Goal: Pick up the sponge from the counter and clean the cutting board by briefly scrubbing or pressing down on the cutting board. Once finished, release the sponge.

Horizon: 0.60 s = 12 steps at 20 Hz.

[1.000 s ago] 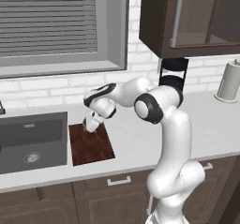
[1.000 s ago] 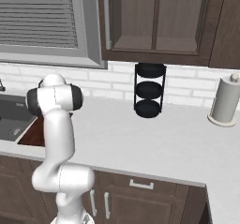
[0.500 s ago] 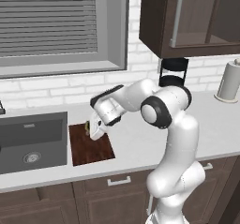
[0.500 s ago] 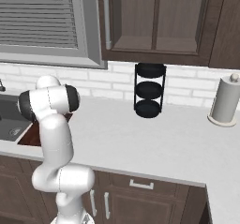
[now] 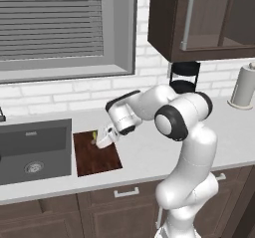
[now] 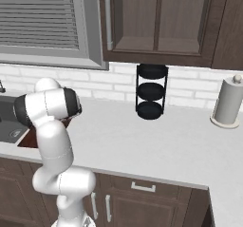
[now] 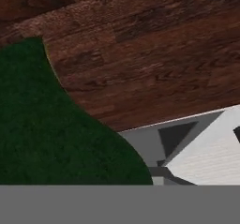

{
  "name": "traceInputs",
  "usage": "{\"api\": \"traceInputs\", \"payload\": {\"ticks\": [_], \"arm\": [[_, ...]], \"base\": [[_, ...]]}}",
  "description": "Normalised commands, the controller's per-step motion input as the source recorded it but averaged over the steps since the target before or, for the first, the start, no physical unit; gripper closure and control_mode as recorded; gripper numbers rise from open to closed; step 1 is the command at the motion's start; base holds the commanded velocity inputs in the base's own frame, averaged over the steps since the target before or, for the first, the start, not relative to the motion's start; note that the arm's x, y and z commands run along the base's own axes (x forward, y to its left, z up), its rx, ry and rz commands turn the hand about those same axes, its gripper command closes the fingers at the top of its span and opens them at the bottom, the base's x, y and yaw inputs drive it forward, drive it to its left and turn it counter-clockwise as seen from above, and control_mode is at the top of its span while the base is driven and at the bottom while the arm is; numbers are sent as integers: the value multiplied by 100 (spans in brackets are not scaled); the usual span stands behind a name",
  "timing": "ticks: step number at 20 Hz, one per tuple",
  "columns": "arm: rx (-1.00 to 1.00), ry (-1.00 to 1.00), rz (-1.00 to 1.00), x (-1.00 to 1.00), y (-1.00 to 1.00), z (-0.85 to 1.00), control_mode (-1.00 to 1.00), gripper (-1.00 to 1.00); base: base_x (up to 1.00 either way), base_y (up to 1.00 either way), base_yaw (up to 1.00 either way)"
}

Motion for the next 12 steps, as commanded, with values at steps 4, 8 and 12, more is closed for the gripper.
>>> {"api": "traceInputs", "payload": {"ticks": [4, 8, 12], "arm": [[1, 69, -9, -56, -19, -17, -100, 100], [5, 58, -9, -84, -26, -43, -100, 100], [9, 40, -9, -100, -20, -54, -100, 100]], "base": [[0, 0, 0], [0, 0, 0], [0, 0, 0]]}}
